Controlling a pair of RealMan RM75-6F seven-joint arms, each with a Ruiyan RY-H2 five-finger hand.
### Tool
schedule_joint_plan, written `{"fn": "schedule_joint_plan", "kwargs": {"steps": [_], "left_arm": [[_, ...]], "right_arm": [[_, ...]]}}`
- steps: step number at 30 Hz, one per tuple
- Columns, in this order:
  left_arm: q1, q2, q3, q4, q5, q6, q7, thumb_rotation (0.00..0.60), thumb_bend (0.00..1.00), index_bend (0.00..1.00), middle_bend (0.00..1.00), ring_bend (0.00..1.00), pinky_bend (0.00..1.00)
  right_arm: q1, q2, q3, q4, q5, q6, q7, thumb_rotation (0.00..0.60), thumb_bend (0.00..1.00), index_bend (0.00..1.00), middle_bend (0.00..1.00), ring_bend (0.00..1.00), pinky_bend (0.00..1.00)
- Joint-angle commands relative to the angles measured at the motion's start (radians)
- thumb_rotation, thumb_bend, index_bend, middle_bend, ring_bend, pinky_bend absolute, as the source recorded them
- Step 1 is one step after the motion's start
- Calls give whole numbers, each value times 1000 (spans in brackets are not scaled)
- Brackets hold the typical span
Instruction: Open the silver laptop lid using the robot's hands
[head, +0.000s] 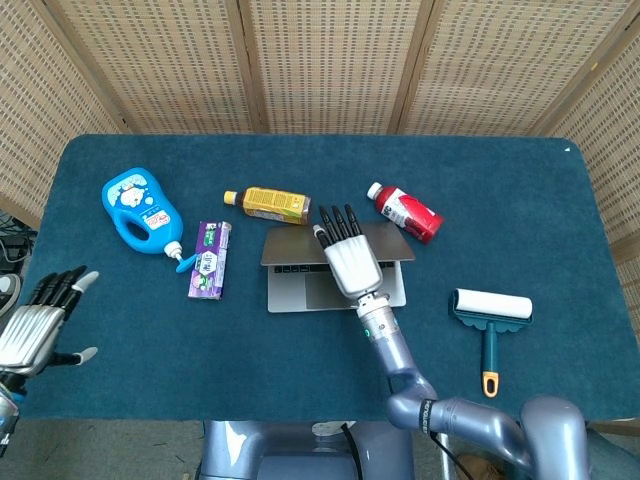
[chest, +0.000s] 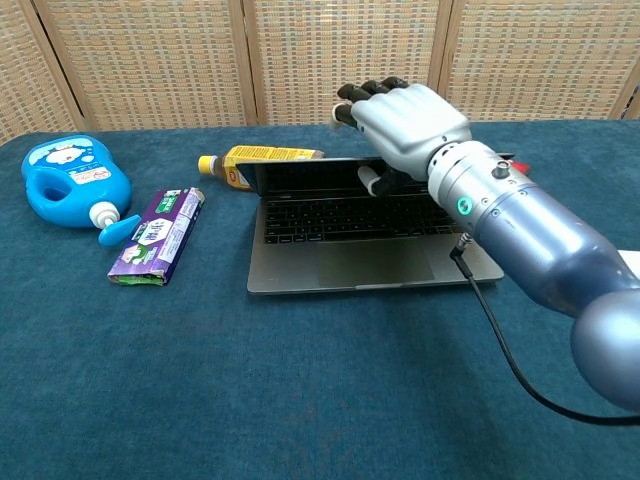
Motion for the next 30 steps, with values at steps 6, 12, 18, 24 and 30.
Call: {"fn": "schedule_joint_plan", "kwargs": {"steps": [6, 12, 18, 24, 30], "left_arm": [[-209, -135, -3, 195, 190, -154, -215, 600, 488, 0, 0, 0, 0], [-297, -197, -8, 233, 192, -227, -289, 600, 818, 17, 0, 0, 0], [-365, -234, -16, 231, 160, -310, -286, 600, 973, 47, 0, 0, 0], [-442, -311, -36, 255, 112, -400, -267, 600, 995, 95, 0, 0, 0], [-502, -407, -48, 310, 79, -448, -257, 600, 1000, 149, 0, 40, 52]], "right_arm": [[18, 27, 0, -18, 24, -3, 4, 600, 639, 249, 117, 47, 52], [34, 40, -8, -13, 42, -12, 14, 600, 639, 258, 120, 47, 52], [46, 44, -21, 1, 44, -14, 32, 600, 640, 265, 128, 47, 52], [63, 46, -20, 12, 52, -13, 46, 600, 639, 268, 132, 47, 52], [72, 53, -27, 17, 65, -16, 57, 600, 640, 268, 132, 47, 53]]}}
